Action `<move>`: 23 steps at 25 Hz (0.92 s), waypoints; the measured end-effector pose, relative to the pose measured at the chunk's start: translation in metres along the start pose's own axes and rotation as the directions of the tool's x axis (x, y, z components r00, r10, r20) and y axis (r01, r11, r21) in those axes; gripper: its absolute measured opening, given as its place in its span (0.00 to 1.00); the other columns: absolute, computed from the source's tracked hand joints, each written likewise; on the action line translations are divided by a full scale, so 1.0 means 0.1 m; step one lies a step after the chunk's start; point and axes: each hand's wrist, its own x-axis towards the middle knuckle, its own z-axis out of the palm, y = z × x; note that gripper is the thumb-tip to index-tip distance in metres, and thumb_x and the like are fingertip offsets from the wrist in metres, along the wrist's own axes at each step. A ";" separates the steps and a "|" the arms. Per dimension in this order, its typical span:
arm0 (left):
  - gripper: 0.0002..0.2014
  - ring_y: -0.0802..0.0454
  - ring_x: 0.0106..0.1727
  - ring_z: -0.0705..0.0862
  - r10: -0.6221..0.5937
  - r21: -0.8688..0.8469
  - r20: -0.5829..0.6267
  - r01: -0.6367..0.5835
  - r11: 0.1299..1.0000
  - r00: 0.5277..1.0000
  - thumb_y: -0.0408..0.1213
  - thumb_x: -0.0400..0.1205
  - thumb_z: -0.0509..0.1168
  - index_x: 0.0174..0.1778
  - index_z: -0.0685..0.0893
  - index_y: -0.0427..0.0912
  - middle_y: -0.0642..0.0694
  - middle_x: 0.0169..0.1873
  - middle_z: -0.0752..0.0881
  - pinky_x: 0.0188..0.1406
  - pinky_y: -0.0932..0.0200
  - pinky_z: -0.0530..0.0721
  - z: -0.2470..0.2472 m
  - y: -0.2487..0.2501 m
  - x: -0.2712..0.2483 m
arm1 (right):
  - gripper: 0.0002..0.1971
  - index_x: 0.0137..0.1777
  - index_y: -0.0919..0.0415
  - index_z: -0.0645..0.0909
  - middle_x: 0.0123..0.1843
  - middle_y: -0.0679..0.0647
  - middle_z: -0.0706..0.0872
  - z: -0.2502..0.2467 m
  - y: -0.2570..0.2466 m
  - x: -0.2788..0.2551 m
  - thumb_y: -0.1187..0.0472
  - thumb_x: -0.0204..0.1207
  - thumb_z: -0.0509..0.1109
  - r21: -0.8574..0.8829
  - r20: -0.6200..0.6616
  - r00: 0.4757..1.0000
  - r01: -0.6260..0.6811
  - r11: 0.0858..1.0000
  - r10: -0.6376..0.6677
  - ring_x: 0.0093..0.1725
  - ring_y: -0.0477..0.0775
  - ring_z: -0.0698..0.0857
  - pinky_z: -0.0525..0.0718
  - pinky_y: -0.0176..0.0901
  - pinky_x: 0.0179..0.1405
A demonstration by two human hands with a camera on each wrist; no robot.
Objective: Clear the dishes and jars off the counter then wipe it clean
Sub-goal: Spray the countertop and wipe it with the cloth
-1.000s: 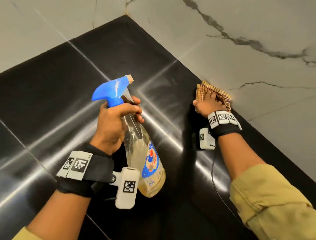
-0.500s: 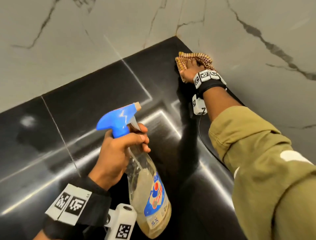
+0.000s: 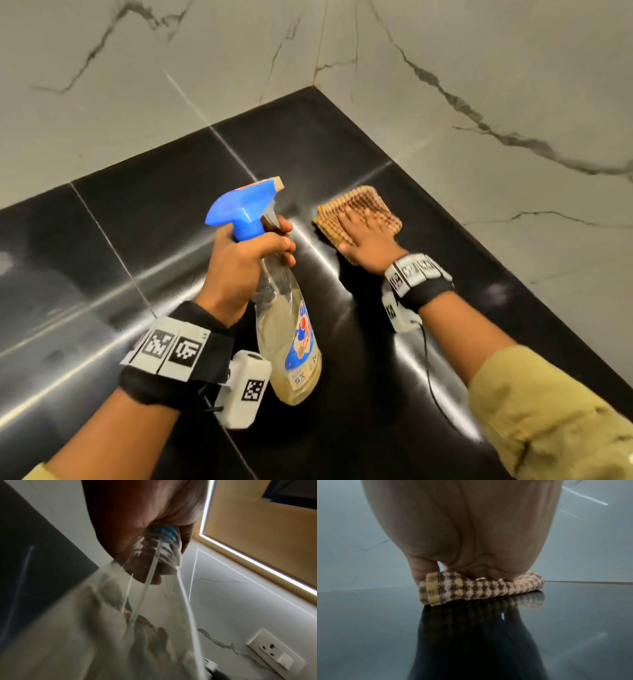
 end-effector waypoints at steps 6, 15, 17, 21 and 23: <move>0.08 0.48 0.34 0.83 0.081 0.010 0.044 -0.082 0.997 0.996 0.23 0.69 0.66 0.43 0.79 0.31 0.42 0.40 0.83 0.35 0.51 0.85 -0.04 0.02 -0.31 | 0.39 0.86 0.46 0.44 0.87 0.48 0.43 0.10 0.30 -0.42 0.41 0.81 0.61 0.132 0.013 0.981 -0.196 0.972 0.196 0.86 0.61 0.42 0.44 0.59 0.84; 0.08 0.46 0.35 0.83 0.153 0.078 0.011 -0.153 0.985 0.988 0.24 0.69 0.66 0.43 0.80 0.29 0.40 0.41 0.83 0.37 0.51 0.86 -0.21 0.14 -0.79 | 0.15 0.58 0.63 0.82 0.53 0.60 0.89 -0.08 -0.57 -0.43 0.64 0.71 0.72 -0.172 -0.200 0.962 -0.221 0.960 0.185 0.52 0.62 0.87 0.85 0.48 0.52; 0.08 0.44 0.35 0.83 0.170 0.091 -0.009 -0.168 0.982 0.985 0.25 0.69 0.66 0.43 0.79 0.28 0.40 0.42 0.83 0.38 0.50 0.85 -0.31 0.15 -0.90 | 0.11 0.54 0.64 0.82 0.51 0.60 0.89 0.04 -0.75 -0.51 0.66 0.71 0.72 -0.219 -0.222 0.968 -0.169 0.961 0.120 0.50 0.62 0.88 0.85 0.47 0.47; 0.06 0.44 0.36 0.84 0.209 0.090 -0.061 -0.204 0.975 0.976 0.25 0.70 0.67 0.42 0.81 0.33 0.42 0.39 0.84 0.41 0.48 0.86 -0.52 0.17 -1.15 | 0.14 0.57 0.62 0.79 0.53 0.59 0.88 0.31 -1.00 -0.61 0.64 0.71 0.68 -0.183 -0.213 0.977 -0.063 0.981 0.023 0.53 0.64 0.87 0.86 0.50 0.49; 0.07 0.43 0.36 0.83 0.228 0.098 -0.075 -0.220 0.971 0.971 0.25 0.71 0.67 0.44 0.81 0.32 0.41 0.39 0.83 0.41 0.48 0.85 -0.60 0.19 -1.27 | 0.17 0.57 0.55 0.82 0.54 0.52 0.89 0.42 -1.11 -0.68 0.58 0.68 0.65 -0.106 -0.237 0.971 -0.008 0.994 -0.017 0.56 0.59 0.87 0.85 0.48 0.56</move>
